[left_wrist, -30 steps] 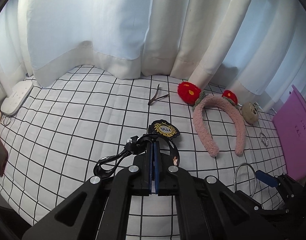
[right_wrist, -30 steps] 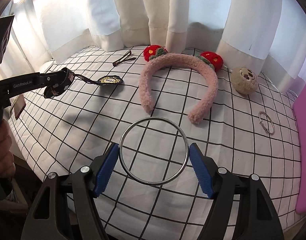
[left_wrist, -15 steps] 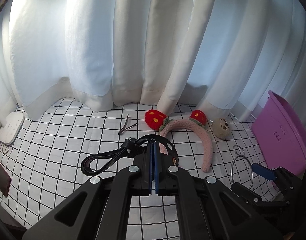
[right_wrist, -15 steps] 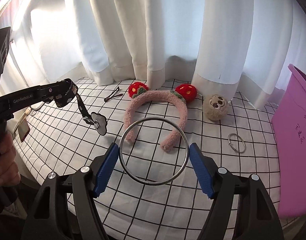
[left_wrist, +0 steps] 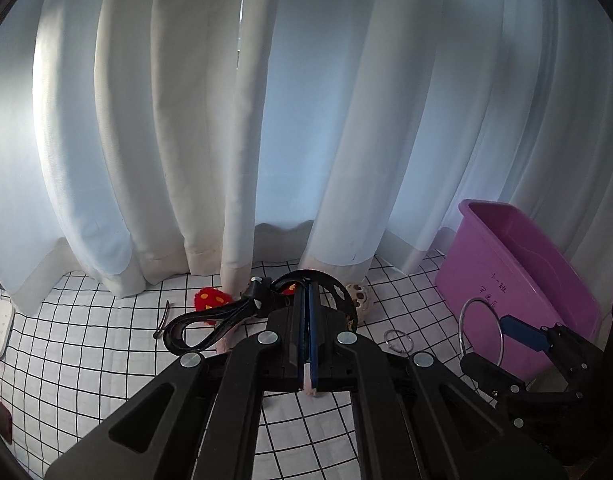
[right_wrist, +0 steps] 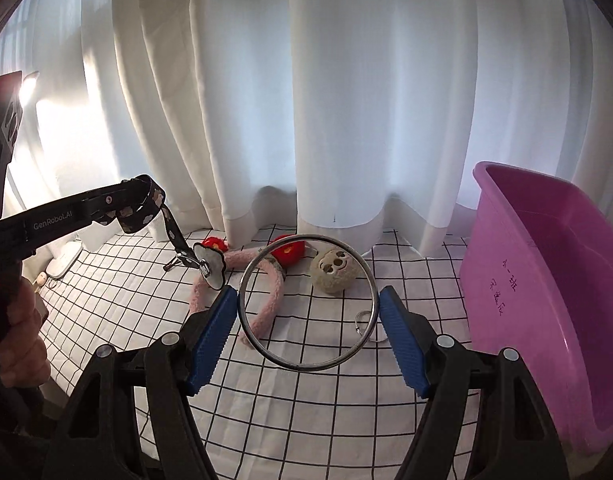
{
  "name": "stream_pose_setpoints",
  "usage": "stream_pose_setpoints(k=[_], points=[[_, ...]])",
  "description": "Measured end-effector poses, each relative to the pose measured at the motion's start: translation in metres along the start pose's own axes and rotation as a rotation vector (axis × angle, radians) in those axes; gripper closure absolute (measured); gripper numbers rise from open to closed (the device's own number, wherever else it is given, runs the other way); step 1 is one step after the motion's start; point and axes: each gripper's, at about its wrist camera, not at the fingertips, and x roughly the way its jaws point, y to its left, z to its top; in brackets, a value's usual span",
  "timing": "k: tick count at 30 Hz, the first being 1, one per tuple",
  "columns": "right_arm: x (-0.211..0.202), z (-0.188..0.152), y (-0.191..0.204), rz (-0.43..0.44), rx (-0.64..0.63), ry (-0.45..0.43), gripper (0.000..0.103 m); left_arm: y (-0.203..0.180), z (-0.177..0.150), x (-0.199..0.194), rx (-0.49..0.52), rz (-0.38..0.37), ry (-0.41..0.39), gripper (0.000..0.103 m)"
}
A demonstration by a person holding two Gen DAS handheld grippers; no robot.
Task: Organize jewelry
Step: 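Lift the lanyard and silver hoop and carry both toward the pink tub, then lower lanyard and hoop into the tub and open both tools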
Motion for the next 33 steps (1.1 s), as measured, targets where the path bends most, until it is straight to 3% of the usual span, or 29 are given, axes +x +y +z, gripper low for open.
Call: stream_pose_setpoints(k=[10, 21, 29, 33], points=[[-0.060, 0.019, -0.075, -0.081, 0.055, -0.124, 0.033, -0.097, 0.047, 0.008, 0.081, -0.154, -0.052, 0.101], [-0.106, 0.008, -0.184, -0.208, 0.156, -0.181, 0.033, -0.224, 0.087, 0.025, 0.176, -0.285, -0.101, 0.101], [-0.114, -0.007, -0.246, -0.258, 0.211, -0.142, 0.033, -0.296, 0.087, 0.056, 0.208, -0.360, -0.072, 0.101], [-0.099, -0.018, -0.271, -0.261, 0.240, -0.079, 0.033, -0.325, 0.081, 0.085, 0.221, -0.334, -0.012, 0.101]])
